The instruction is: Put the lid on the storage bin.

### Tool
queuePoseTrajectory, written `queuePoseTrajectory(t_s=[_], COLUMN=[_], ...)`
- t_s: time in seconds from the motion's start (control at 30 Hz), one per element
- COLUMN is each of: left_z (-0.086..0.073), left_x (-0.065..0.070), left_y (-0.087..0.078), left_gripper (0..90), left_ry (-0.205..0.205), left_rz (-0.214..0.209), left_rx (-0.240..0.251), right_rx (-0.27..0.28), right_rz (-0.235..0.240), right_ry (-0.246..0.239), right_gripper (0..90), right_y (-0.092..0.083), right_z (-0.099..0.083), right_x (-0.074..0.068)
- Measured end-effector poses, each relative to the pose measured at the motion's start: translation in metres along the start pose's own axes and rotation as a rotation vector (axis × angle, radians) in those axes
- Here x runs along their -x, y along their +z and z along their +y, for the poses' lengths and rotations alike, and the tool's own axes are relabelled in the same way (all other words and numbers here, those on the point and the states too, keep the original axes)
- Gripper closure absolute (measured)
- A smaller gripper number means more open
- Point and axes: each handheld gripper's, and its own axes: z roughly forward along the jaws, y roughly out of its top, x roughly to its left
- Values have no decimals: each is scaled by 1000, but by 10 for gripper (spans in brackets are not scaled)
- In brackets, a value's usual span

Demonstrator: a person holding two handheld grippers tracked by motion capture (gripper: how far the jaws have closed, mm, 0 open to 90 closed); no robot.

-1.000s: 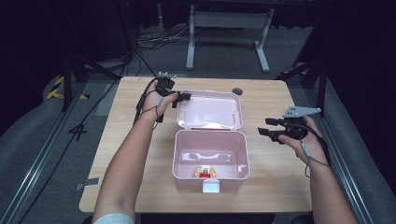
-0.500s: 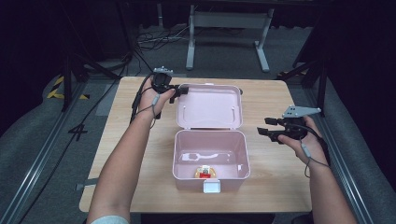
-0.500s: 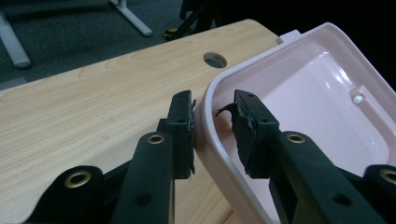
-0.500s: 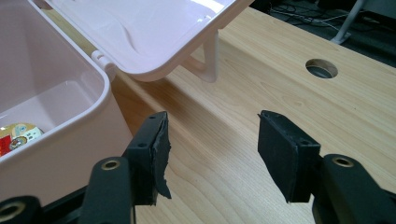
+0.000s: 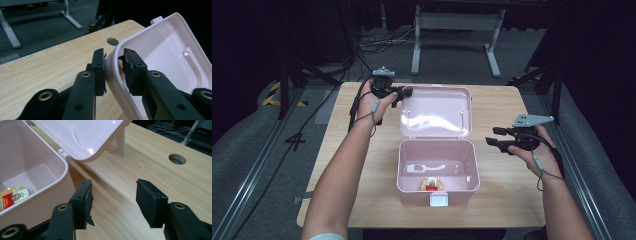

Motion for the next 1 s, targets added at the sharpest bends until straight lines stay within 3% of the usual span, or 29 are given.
queuePoseTrajectory(t_s=[0.37, 0.93, 1.0], left_z=[8, 14, 14], left_x=[13, 37, 43], left_y=[-16, -46, -52], left_gripper=[737, 727, 727], left_ry=[43, 99, 123], left_rz=[3, -17, -9], left_rx=[40, 114, 122], right_rx=[-12, 0, 0], right_rz=[35, 52, 53], right_ry=[9, -19, -22], right_gripper=[522, 518, 518], right_y=[-1, -6, -6], right_z=[2, 9, 10], right_x=[-7, -18, -19])
